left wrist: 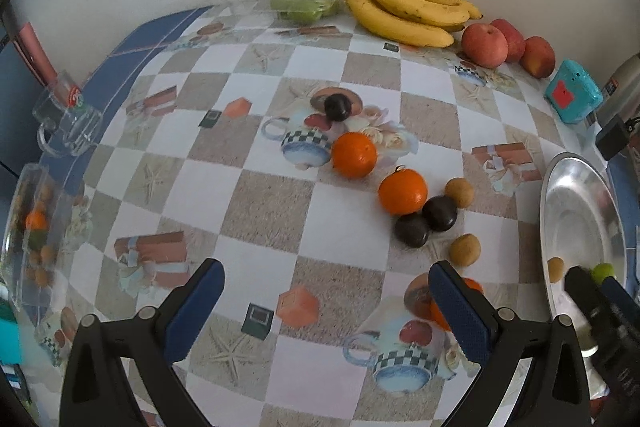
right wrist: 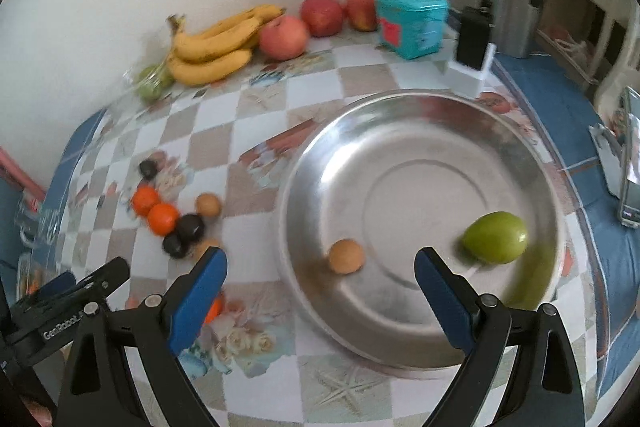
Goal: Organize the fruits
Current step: 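Withdraw both open grippers from the bowl back toward the fruit pile, then lower the right gripper onto an orange and close on it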
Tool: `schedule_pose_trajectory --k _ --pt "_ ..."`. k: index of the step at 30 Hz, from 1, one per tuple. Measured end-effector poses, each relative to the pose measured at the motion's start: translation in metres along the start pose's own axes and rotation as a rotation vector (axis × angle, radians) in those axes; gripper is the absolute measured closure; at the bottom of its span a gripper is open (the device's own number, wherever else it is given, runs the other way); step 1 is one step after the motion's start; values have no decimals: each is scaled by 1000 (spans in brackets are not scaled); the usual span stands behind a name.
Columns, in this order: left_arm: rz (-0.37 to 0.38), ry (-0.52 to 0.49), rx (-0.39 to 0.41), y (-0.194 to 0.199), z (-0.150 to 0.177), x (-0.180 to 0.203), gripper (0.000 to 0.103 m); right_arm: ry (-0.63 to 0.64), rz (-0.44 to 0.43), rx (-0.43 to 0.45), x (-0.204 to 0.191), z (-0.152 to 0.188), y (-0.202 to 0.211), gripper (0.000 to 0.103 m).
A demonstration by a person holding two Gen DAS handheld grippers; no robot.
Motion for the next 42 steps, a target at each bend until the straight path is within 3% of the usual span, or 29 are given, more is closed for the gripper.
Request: schedule_pose_trajectory --k 5,12,17,30,33,38,40,42 --pt "-3 42 13 5 0 -15 0 97 -5 -13 -22 4 -2 8" --pt "5 104 12 4 -4 -30 0 118 -62 4 -37 1 2 8" --pt "5 120 22 5 -5 -33 0 121 -76 -37 -42 6 -10 8" --pt "-9 175 -35 -11 -2 -43 0 235 -147 -58 -79 19 -22 8" --pt "-10 188 -44 -13 -3 -47 0 249 -141 -74 -84 22 -27 15" --pt "-10 188 -68 -19 -2 -48 0 238 -139 -116 -86 27 -38 17" --pt "-14 189 -87 -24 0 -47 0 230 -141 -135 -85 29 -42 28" --pt "-15 193 -102 -29 1 -47 0 232 -130 -156 -85 32 -48 28"
Point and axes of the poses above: each gripper's, at about its wrist camera, not at the fingertips, and y roughly against the way its jaws point, x to its right, z to its underside, the point moved 5 cm from there along -y, roughly the way its jaws point, and after that the axes turned 2 degrees about y, right-handed, at the moved point
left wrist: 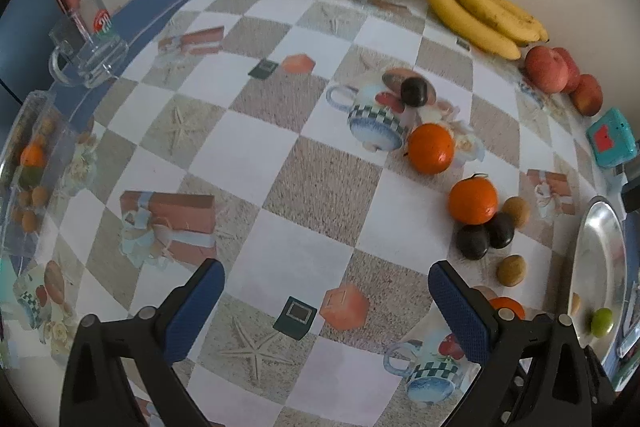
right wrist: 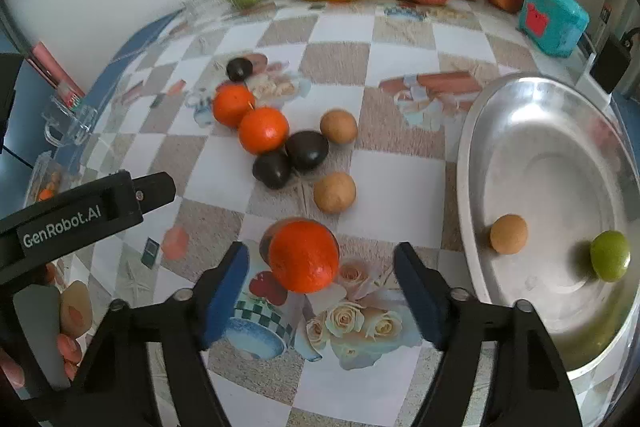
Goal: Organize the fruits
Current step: 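Lower the right gripper onto an orange and close on it, then lift the orange with the right gripper while the left grasps a brown fruit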
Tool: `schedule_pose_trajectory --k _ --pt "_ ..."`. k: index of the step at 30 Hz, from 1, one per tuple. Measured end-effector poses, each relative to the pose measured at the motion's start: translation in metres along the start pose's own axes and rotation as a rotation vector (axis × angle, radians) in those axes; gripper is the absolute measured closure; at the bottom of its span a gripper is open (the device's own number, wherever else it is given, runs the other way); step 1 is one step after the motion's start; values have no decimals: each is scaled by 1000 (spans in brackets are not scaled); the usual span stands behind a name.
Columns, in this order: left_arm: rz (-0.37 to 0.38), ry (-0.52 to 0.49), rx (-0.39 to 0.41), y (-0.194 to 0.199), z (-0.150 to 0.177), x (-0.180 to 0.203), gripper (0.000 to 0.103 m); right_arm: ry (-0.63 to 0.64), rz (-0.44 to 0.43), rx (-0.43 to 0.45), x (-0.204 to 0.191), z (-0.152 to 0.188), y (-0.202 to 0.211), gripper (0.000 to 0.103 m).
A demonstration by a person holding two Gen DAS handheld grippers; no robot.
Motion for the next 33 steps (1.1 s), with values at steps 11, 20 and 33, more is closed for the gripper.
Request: schedule_pose_trajectory --k 11,20,33 --pt "-4 14 -44 -14 1 1 0 20 -17 -35 -8 1 -11 51" --pt "-1 11 -45 -17 -3 4 0 37 -26 -34 -13 2 -11 63" --pt "17 20 -36 -15 -6 5 0 8 -40 -32 -10 4 -10 64"
Point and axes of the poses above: each gripper's, at about its wrist camera, not at the fingertips, and y roughly against the way its jaws point, x to its right, z to its underside, the point moved 5 cm from there along -y, roughly the way its jaws point, and after that the axes turned 2 degrees about y, right-handed, at the moved point
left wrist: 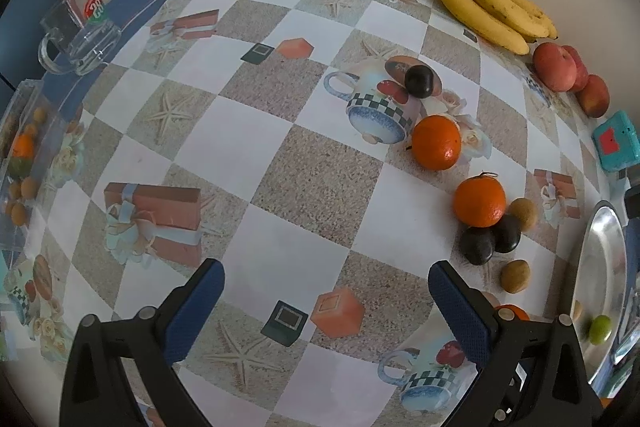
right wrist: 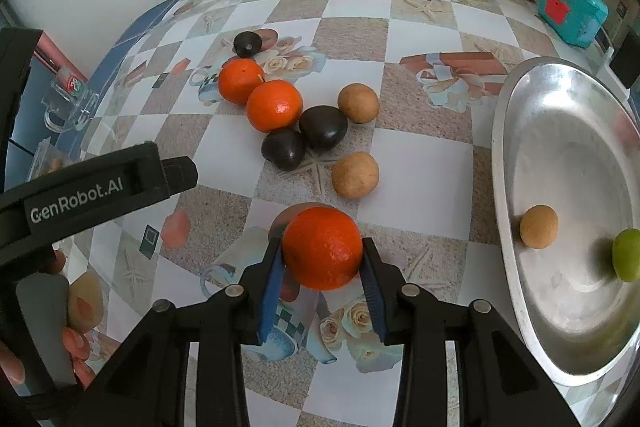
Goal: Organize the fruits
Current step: 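Lift the orange with the right gripper while the left grasps a brown fruit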
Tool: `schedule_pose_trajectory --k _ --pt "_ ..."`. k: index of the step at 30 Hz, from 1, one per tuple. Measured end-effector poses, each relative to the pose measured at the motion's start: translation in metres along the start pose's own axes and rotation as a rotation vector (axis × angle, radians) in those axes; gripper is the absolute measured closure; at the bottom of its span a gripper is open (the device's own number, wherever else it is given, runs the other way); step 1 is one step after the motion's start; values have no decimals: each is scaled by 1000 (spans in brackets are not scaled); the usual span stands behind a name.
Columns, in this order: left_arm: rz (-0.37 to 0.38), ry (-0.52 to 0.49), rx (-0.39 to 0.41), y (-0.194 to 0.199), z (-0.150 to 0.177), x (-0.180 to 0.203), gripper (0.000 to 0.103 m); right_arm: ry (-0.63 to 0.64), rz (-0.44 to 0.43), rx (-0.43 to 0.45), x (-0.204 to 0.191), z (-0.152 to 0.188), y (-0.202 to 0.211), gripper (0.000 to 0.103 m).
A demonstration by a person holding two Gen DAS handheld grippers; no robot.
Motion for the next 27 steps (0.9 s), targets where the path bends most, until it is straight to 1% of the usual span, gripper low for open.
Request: schedule_pose_trajectory --k 6,9,14,20,24,27 --pt "14 5 8 4 1 0 0 -26 -8 28 5 -4 8 64" --pt "33 8 2 4 2 2 0 -38 -7 53 8 -7 15 64" --pt "41 -24 15 7 2 11 0 -69 -3 95 18 -12 26 64" --pt "49 -60 28 9 5 23 0 -129 19 142 41 -14 43 64" --pt "79 -94 26 9 8 35 0 -187 45 164 64 -12 54 64" --pt "104 -131 24 10 11 48 0 -244 48 178 81 -10 61 64"
Point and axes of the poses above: each gripper's, at about its wrist camera, not at the fingertips, and y roughly against the way its jaws point, x to its right, z to its underside, the point moved 5 cm from there along -y, roughly the way its jaws point, and after that the axes turned 2 degrees about y, right-handed, at the moved point
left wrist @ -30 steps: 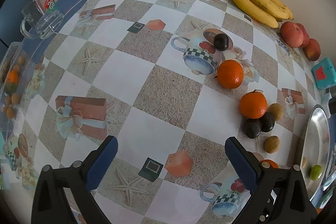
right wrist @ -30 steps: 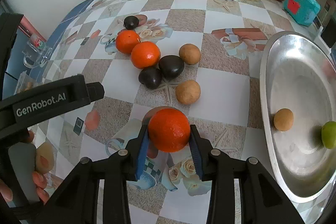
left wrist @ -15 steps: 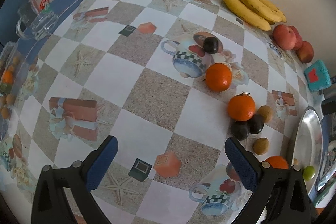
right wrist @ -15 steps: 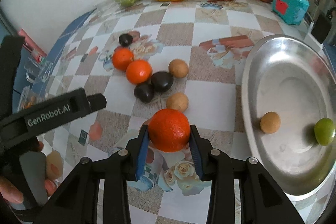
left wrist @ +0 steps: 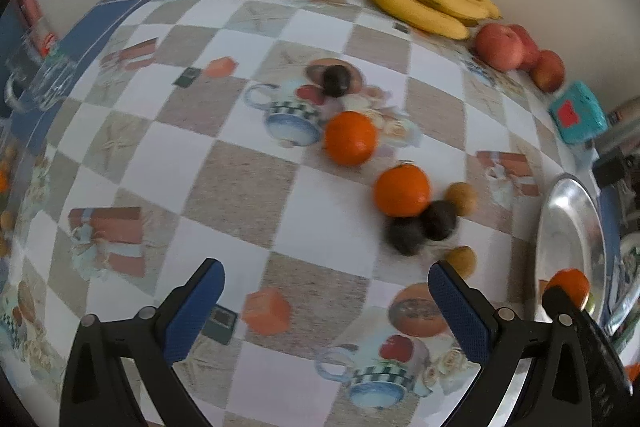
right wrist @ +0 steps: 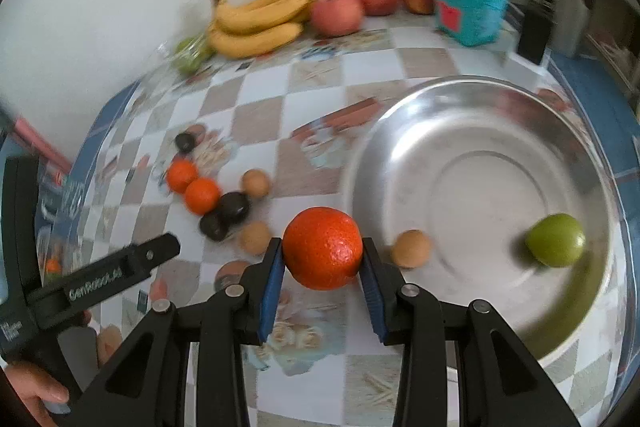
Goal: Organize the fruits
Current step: 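Lift the orange with the right gripper while the left grasps a brown fruit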
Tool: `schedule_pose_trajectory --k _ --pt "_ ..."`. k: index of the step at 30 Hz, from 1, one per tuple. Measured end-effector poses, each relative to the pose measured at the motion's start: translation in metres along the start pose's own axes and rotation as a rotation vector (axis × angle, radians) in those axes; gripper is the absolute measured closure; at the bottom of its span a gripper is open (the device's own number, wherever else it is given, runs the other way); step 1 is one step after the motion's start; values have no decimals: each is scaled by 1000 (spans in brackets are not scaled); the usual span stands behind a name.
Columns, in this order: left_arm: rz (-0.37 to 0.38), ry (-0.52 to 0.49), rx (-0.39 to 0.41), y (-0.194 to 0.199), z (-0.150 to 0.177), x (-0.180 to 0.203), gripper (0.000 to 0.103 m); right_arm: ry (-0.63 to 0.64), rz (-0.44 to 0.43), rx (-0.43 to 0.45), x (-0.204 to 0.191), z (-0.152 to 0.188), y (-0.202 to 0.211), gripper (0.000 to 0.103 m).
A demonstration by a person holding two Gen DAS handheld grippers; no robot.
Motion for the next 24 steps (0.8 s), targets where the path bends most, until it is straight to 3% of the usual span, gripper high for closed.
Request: schedule_pose_trajectory --k 9,12,14,16,20,22,24 --pt "70 -86 9 3 5 35 2 -101 15 -2 32 -1 5 64" --pt "109 -123 7 5 7 50 14 -106 15 1 32 -1 6 64" --pt "138 -142 -4 4 10 60 15 -106 18 1 32 -1 7 64" --pt "157 -161 -12 3 13 70 23 -107 21 3 33 -2 8 64" --pt "169 -194 -5 0 16 83 29 -108 18 17 32 -3 12 64" --pt "177 -206 -11 -2 17 88 48 -108 15 23 32 -3 13 64" --pt "189 -200 -31 -6 19 90 51 -109 14 25 32 -3 14 64"
Point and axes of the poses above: each gripper's, at about its wrist camera, not at the fingertips, and y roughly against the way its jaws point, x to its right, z to its underside, the point moved 5 cm from there along -y, roughly the way its jaws point, and after that the axes turned 2 degrees about y, right-handed, at the moved point
